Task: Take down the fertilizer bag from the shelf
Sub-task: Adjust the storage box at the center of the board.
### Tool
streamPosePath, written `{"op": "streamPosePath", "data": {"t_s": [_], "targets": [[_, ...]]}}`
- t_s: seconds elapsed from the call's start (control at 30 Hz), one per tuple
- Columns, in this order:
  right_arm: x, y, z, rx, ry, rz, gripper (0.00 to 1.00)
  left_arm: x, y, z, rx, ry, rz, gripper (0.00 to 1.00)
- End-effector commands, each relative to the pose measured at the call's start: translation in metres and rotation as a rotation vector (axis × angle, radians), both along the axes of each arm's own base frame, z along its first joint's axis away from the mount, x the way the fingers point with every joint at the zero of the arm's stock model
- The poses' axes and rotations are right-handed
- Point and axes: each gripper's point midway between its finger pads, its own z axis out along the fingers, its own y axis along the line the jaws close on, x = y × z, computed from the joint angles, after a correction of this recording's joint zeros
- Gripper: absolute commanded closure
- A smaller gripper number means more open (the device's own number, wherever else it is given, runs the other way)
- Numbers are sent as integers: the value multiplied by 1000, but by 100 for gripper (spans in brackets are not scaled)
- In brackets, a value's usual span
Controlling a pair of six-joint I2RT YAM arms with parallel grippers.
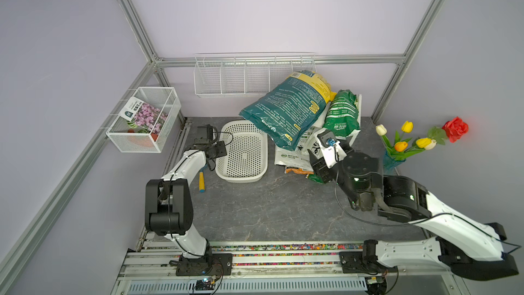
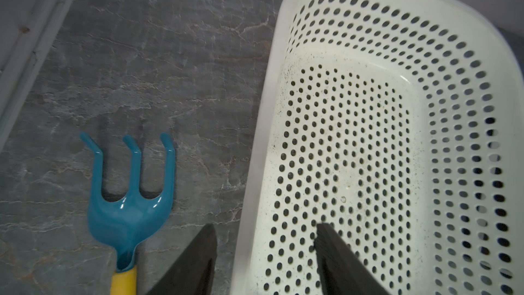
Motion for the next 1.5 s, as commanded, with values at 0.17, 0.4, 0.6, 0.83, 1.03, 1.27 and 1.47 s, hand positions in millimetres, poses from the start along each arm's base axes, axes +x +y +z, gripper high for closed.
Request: {"op": "streamPosePath", "data": {"t_s": [0.17,0.4,0.6,0.83,1.03,1.27,1.47], "targets": [[-3,19,8,72,-59,86,1,5,-1,-18,-12,90,6,67],[4,11,8,122,-38,95,1,2,0,-22,-17,110,25,80],[8,12,0,82,-37,95,1,-21,1,-23,-39,145,58,87],[17,29,-8,-39,-32,110,1,-82,-34,-27,-38,159,37,84],[26,41,0,-115,-72,137,1,-128,-61,-40,-100,198,26,83],[19,66,3,-225,-138,235,1,-152,-54,-49,-57,231,47,81],[15,103,-7,-350,-194,306,1,-164,-31,-35,72,257,64,84]]}}
